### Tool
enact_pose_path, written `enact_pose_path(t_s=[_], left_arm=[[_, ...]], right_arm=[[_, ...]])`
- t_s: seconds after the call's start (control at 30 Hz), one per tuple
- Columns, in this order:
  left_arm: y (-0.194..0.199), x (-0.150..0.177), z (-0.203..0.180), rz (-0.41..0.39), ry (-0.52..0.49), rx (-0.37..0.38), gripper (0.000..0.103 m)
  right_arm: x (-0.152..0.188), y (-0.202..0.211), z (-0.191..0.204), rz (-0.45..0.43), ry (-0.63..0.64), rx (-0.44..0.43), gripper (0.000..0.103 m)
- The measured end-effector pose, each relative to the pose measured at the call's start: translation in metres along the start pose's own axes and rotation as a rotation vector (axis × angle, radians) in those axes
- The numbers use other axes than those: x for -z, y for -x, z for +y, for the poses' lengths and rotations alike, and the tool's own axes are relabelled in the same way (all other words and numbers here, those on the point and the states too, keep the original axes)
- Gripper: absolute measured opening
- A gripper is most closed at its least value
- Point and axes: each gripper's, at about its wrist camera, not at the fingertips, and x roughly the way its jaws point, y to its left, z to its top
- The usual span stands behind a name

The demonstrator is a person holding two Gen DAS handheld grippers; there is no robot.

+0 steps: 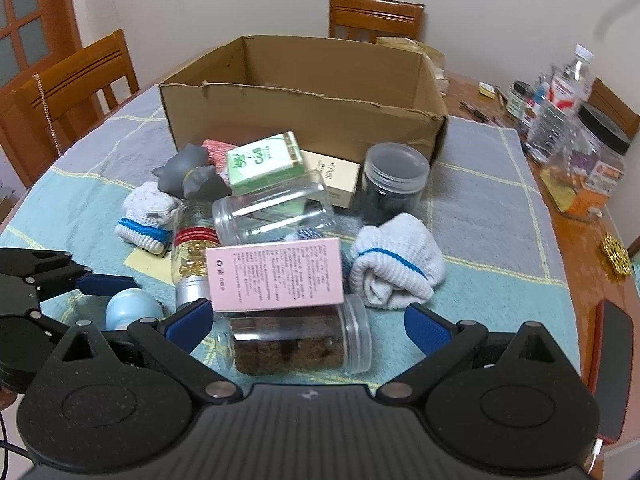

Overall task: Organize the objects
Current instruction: 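Grasp the light-blue toy with the left tool while the right tool grasps the pink box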

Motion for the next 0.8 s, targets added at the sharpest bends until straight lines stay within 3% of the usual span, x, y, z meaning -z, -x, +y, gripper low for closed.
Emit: enact_pose_path(t_s=[0.5,0.73,0.8], left_arm=[[0.003,0.0,0.017,0.003,0.044,-0.048,0.056],[0.003,-0.002,0.024,0.011,0.067,-0.074,0.056],[0.003,-0.003,0.024,0.015,0.06,-0.076,0.056]], right_arm=[[-0.015,-0.019,0.02,-0.026,0.07,-0.003,0.101],[-0.017,-0.032,0.027,0.01,0.105,0.047,0.084],[-0.017,-0.032,0.025,0.02,0.094,0.036,0.084]])
